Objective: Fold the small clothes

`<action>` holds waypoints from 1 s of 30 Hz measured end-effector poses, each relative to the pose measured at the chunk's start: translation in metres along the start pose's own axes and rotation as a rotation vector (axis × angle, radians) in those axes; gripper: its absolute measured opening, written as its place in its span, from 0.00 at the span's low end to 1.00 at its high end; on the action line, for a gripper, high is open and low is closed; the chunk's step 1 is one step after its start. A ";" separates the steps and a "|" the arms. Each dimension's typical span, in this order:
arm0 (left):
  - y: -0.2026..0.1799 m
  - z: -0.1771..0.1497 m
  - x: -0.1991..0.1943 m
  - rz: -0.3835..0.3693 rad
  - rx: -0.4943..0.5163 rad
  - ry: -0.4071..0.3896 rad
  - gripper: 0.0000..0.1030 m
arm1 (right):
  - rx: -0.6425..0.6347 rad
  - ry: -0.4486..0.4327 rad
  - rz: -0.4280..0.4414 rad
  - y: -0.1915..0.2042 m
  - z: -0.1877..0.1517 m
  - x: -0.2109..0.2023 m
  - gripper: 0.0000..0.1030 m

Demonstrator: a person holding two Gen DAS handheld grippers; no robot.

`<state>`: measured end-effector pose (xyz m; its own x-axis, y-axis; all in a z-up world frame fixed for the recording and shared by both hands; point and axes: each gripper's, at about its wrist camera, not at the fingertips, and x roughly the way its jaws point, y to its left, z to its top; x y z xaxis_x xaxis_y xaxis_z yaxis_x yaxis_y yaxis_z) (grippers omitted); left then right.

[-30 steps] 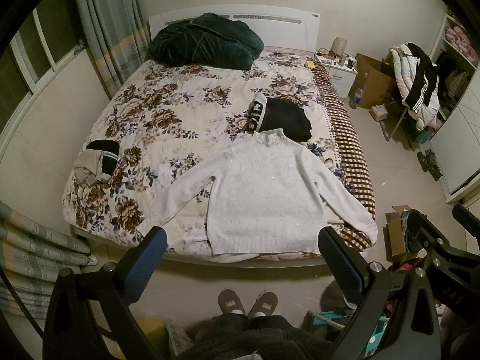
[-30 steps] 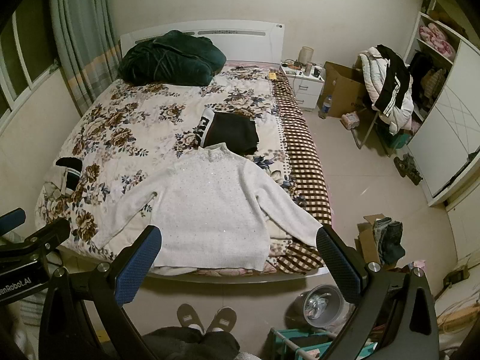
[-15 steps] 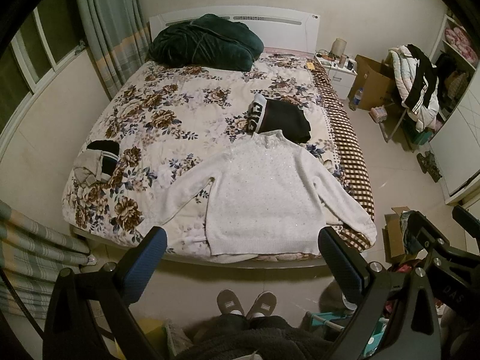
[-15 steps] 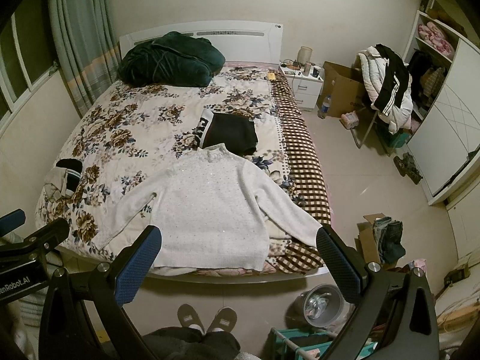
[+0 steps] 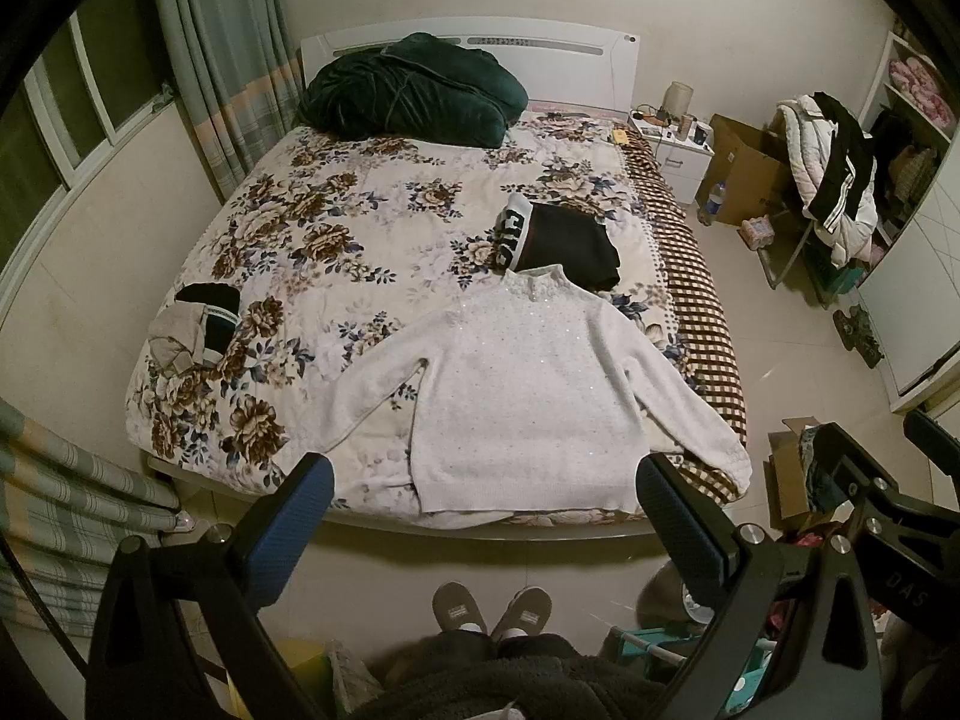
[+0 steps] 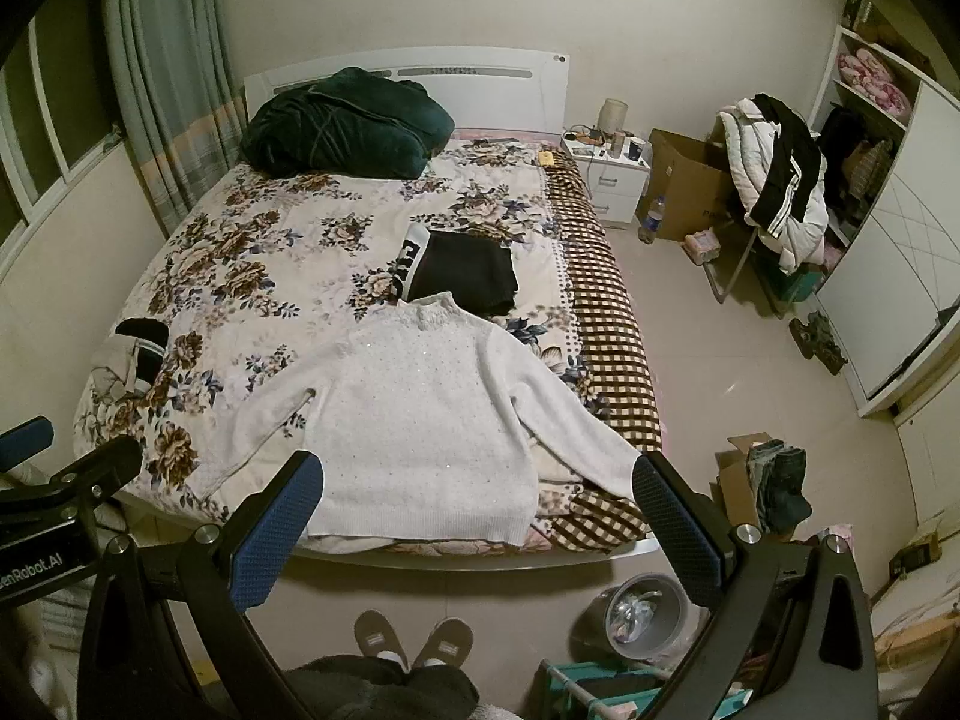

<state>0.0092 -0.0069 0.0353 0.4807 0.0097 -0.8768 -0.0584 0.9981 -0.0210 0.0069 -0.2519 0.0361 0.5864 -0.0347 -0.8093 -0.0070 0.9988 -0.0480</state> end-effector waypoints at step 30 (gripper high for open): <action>-0.079 0.037 0.191 0.135 0.083 0.018 1.00 | 0.744 0.192 0.034 -0.174 -0.091 0.232 1.00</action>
<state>0.1382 -0.0815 -0.1128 0.4578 0.1435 -0.8774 -0.0489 0.9895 0.1363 0.0707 -0.4369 -0.1965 0.4444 0.0590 -0.8939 0.5643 0.7565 0.3305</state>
